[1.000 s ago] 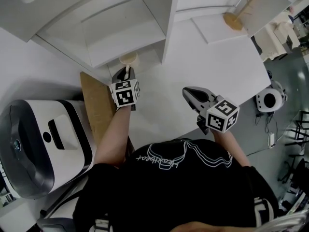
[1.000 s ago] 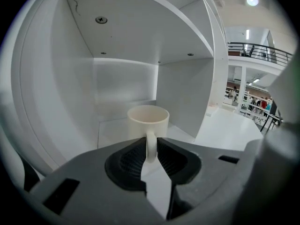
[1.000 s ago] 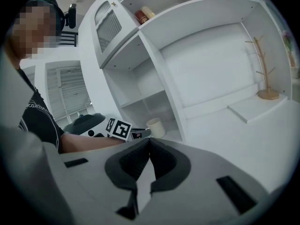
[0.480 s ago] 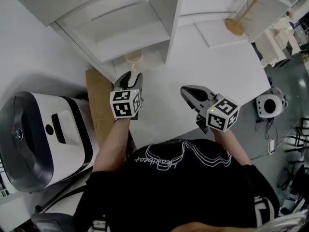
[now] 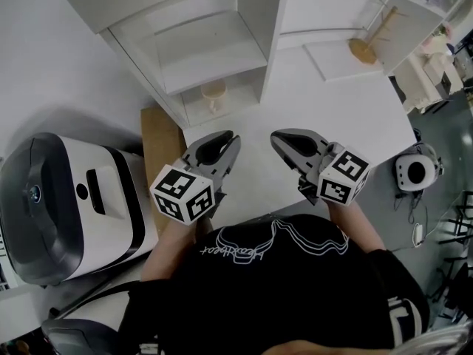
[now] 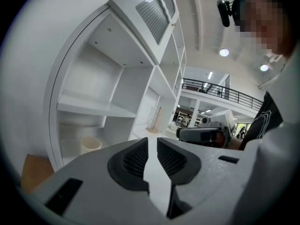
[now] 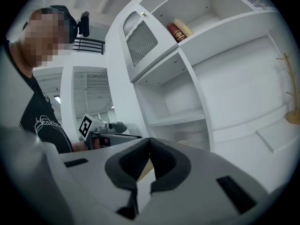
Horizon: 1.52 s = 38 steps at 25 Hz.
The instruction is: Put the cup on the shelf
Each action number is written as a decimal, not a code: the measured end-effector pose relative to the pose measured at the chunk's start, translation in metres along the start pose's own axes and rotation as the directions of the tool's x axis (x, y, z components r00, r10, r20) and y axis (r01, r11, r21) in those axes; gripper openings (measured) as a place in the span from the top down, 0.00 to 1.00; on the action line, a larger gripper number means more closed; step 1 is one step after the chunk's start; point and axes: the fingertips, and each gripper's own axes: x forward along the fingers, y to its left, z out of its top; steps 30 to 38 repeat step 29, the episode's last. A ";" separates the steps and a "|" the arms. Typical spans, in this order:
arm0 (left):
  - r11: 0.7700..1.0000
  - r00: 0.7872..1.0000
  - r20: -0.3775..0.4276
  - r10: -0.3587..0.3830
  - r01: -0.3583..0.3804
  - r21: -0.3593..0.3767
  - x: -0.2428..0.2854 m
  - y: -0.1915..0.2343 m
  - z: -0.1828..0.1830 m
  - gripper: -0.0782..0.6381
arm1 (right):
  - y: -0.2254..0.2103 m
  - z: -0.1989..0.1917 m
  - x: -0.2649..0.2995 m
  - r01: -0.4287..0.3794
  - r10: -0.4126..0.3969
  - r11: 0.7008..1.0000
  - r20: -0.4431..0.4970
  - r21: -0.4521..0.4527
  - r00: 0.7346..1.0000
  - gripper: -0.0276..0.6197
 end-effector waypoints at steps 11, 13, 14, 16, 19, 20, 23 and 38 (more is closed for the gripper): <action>0.994 0.998 0.023 -0.060 0.057 0.093 -0.009 -0.034 0.013 0.88 | 0.014 0.017 0.002 -0.023 0.026 0.998 0.046 -0.055 0.999 0.95; 0.995 0.998 0.025 -0.055 0.053 0.085 -0.008 -0.034 0.013 0.88 | 0.013 0.017 0.000 -0.018 0.021 0.998 0.048 -0.053 0.999 0.95; 0.995 0.998 0.027 -0.053 0.050 0.085 -0.007 -0.034 0.013 0.88 | 0.013 0.017 -0.001 -0.016 0.018 0.999 0.050 -0.051 0.999 0.95; 0.995 0.998 0.030 -0.049 0.046 0.085 -0.006 -0.034 0.013 0.88 | 0.012 0.017 -0.003 -0.012 0.015 0.999 0.053 -0.045 0.999 0.95; 0.996 0.998 0.036 -0.054 0.051 0.074 -0.005 -0.034 0.012 0.88 | 0.011 0.014 -0.003 -0.006 0.008 0.999 0.047 -0.040 0.999 0.95; 0.996 0.998 0.037 -0.055 0.053 0.069 -0.005 -0.034 0.011 0.88 | 0.011 0.012 -0.003 -0.004 0.006 0.999 0.044 -0.038 0.999 0.95; 0.998 0.997 0.053 -0.052 0.049 0.049 -0.007 -0.031 0.013 0.88 | 0.010 0.011 -0.003 0.002 0.000 0.999 0.037 -0.038 0.999 0.95; 0.998 0.998 0.055 -0.038 0.036 0.042 -0.007 -0.027 0.011 0.88 | 0.008 0.010 -0.001 0.007 -0.005 0.999 0.036 -0.037 0.999 0.95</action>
